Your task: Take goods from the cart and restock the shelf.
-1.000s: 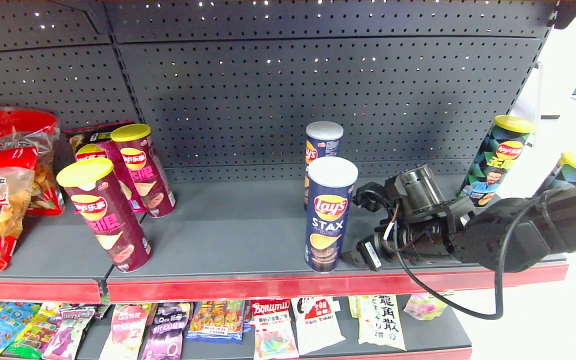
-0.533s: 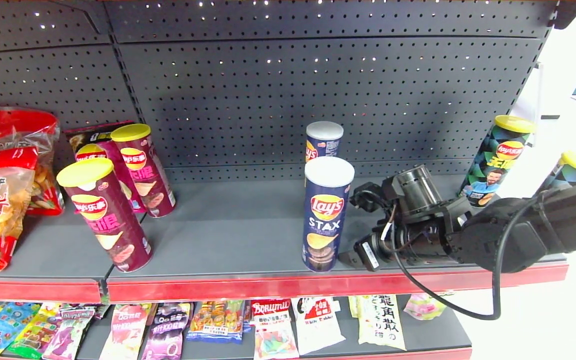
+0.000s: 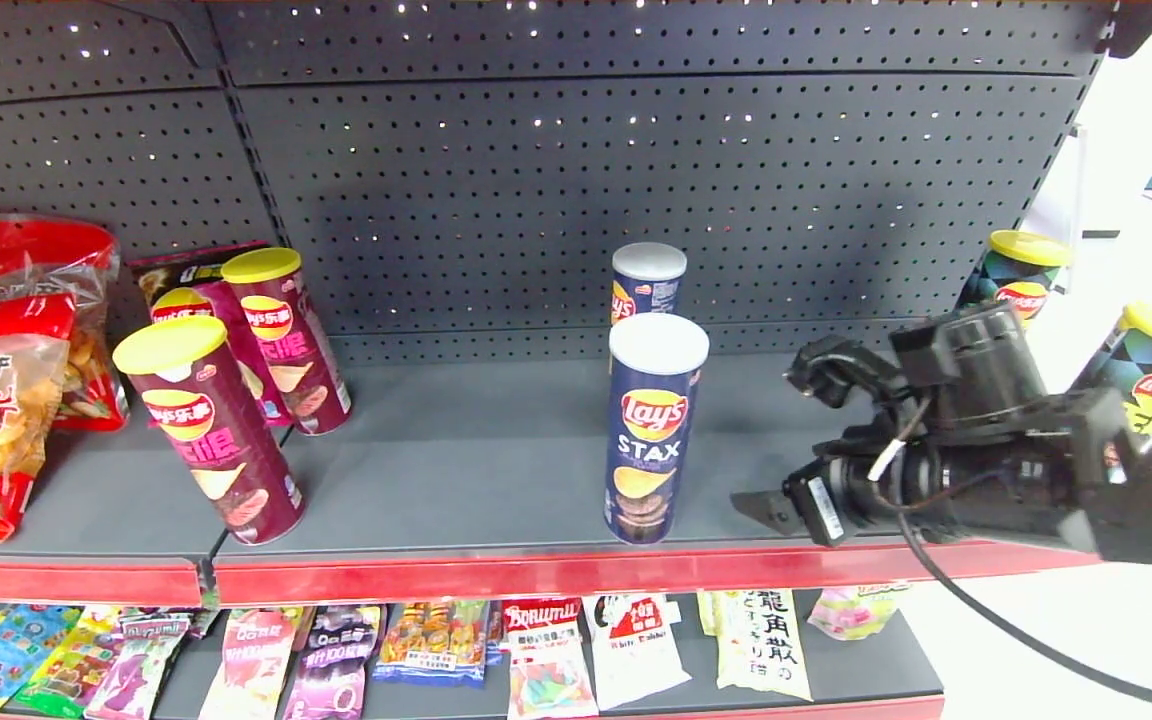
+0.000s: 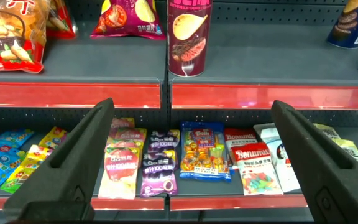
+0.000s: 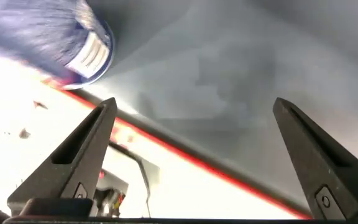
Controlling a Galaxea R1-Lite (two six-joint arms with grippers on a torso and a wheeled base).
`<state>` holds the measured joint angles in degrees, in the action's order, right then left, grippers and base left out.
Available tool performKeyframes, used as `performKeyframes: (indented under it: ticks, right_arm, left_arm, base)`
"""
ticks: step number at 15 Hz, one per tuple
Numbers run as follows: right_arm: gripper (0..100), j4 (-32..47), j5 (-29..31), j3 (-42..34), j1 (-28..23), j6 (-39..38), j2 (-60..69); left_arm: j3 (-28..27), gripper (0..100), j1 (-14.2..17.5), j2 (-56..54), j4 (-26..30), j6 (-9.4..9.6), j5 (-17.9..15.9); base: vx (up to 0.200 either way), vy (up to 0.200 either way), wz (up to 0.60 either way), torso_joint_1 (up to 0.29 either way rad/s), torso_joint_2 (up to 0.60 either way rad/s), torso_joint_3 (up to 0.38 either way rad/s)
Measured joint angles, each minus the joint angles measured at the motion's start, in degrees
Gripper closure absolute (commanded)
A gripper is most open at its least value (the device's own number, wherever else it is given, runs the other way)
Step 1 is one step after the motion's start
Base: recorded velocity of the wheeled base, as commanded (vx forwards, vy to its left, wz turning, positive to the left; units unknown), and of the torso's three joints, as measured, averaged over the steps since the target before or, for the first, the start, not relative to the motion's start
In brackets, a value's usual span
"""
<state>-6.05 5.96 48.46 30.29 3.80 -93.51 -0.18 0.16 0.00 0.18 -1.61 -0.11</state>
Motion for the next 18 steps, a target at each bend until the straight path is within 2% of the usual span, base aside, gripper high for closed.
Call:
performKeyframes:
  ticks: [4, 5, 7, 8, 11, 14, 16, 17, 18]
  right_arm:
    - [0, 0.0, 2.2, -9.6, 1.3, -0.1, 21.1]
    - [0, 0.1, 3.7, -12.2, 1.0, 0.1, 27.9]
    - [0, 0.4, 6.0, -16.8, -2.8, 0.9, 40.6]
    - [0, 1.5, 6.7, -19.6, -6.3, 1.5, 47.3]
    - [0, 10.3, 6.4, -28.1, -14.3, 2.1, 66.8]
    - [0, 13.0, 4.1, -37.3, -17.9, -3.2, 81.6]
    - [0, 11.7, 0.9, -42.9, -18.4, -5.2, 85.5]
    - [0, 11.5, -1.4, -43.8, -16.5, -5.3, 86.7]
    - [0, 11.3, -2.7, -44.3, -12.5, -5.2, 88.0]
  left_arm:
    - [0.0, 0, 0.0, 0.0, 0.2, 2.89, -1.4]
    - [0.0, 0, 0.0, 0.0, 0.2, 2.97, -1.5]
    - [0.0, 0, 0.0, 0.0, 0.2, 3.02, -1.5]
    - [0.0, 0, 0.0, 0.0, 0.2, 3.02, -1.5]
    - [0.0, 0, 0.0, 0.0, 0.2, 3.08, -1.5]
    - [0.0, 0, 0.0, 0.0, 0.2, 3.05, -1.5]
    - [0.0, 0, 0.0, 0.0, 0.2, 2.95, -1.6]
    - [0.0, 0, 0.0, 0.0, 0.2, 2.84, -1.6]
    - [0.0, 0, 0.0, 0.0, 0.2, 2.78, -1.6]
  base:
    - [0.0, 0.0, 0.0, 0.0, 0.0, 0.0]
    - [0.0, 0.0, 0.0, 0.0, 0.0, 0.0]
    - [0.0, 0.0, 0.0, 0.0, 0.0, 0.0]
    - [0.0, 0.0, 0.0, 0.0, 0.0, 0.0]
    - [0.0, 0.0, 0.0, 0.0, 0.0, 0.0]
    - [0.0, 0.0, 0.0, 0.0, 0.0, 0.0]
    - [0.0, 0.0, 0.0, 0.0, 0.0, 0.0]
    - [0.0, 0.0, 0.0, 0.0, 0.0, 0.0]
    - [0.0, 0.0, 0.0, 0.0, 0.0, 0.0]
